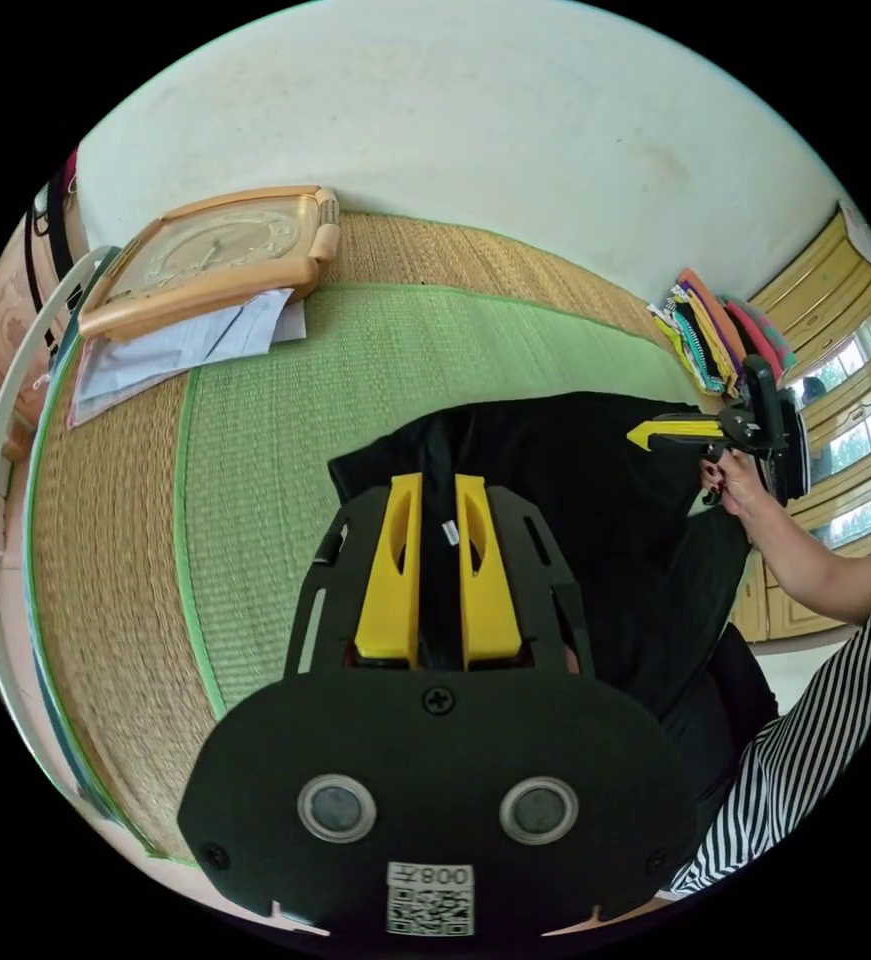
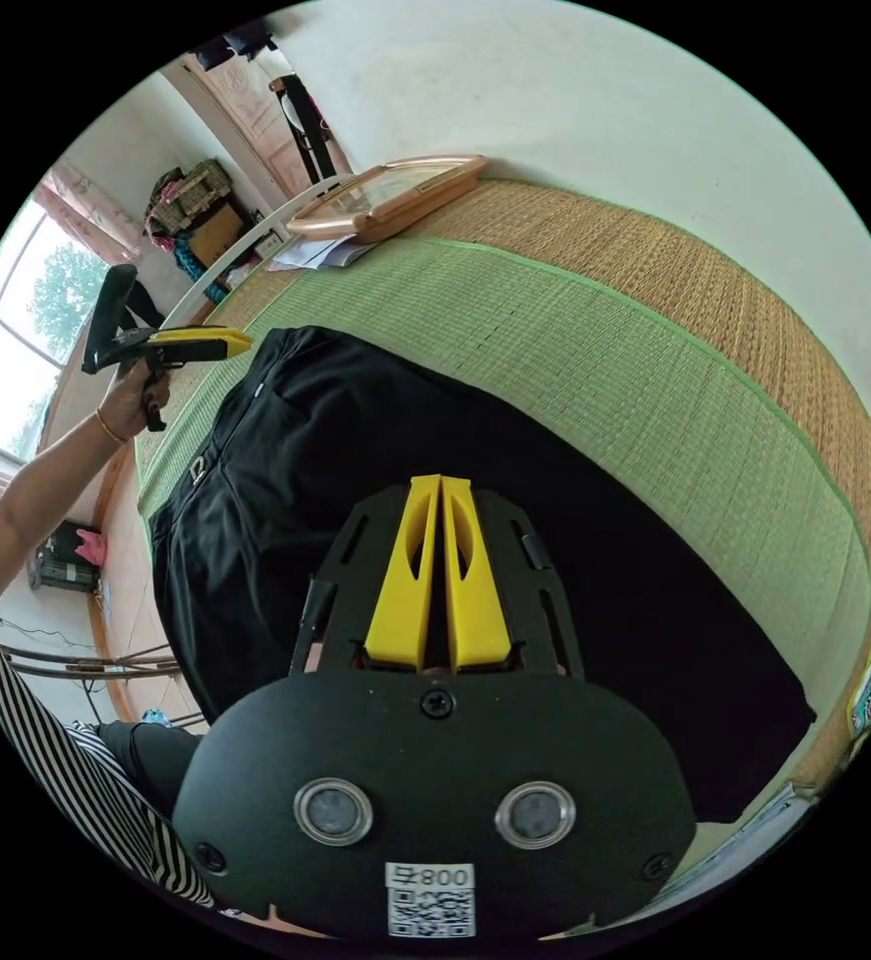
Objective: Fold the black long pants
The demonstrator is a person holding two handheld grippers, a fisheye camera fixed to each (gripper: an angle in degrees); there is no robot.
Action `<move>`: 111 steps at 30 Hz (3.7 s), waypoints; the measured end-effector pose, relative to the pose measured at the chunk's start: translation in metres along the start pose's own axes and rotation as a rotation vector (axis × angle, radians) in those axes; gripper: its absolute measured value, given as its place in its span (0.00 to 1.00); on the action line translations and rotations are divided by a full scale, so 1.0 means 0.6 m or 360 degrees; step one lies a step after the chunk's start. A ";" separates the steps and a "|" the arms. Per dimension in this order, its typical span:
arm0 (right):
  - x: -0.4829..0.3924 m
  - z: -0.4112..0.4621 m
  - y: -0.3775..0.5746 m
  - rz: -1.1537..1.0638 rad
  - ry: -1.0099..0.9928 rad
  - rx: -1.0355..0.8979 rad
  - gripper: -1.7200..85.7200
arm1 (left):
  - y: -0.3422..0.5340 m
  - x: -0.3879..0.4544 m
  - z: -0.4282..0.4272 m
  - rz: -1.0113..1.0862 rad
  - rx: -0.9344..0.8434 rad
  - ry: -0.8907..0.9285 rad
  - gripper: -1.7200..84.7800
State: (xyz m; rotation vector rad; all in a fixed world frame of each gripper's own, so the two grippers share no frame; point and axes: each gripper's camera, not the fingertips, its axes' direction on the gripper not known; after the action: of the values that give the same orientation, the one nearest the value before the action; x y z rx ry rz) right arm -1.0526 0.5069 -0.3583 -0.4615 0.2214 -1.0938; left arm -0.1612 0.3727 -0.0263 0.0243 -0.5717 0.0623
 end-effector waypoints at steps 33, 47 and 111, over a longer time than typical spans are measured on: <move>0.065 -0.243 -0.111 -0.0325 0.0377 -0.0219 0.09 | -0.224 0.059 -0.096 0.0295 -0.0498 -0.0370 0.13; 0.088 -0.319 -0.061 -0.0442 0.0392 -0.0380 0.07 | -0.185 0.114 -0.148 0.0339 -0.0506 -0.0405 0.10; -0.445 -0.533 0.661 -0.0287 0.0229 -0.0518 0.03 | 0.584 0.314 -0.099 0.0505 -0.0597 -0.0370 0.04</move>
State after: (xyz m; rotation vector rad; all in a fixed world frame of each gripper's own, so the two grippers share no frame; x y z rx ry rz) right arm -0.9807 0.8148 -0.8391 -0.7042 0.4965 -1.2754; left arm 0.0060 0.7344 0.0278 -0.4294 -0.8089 0.2626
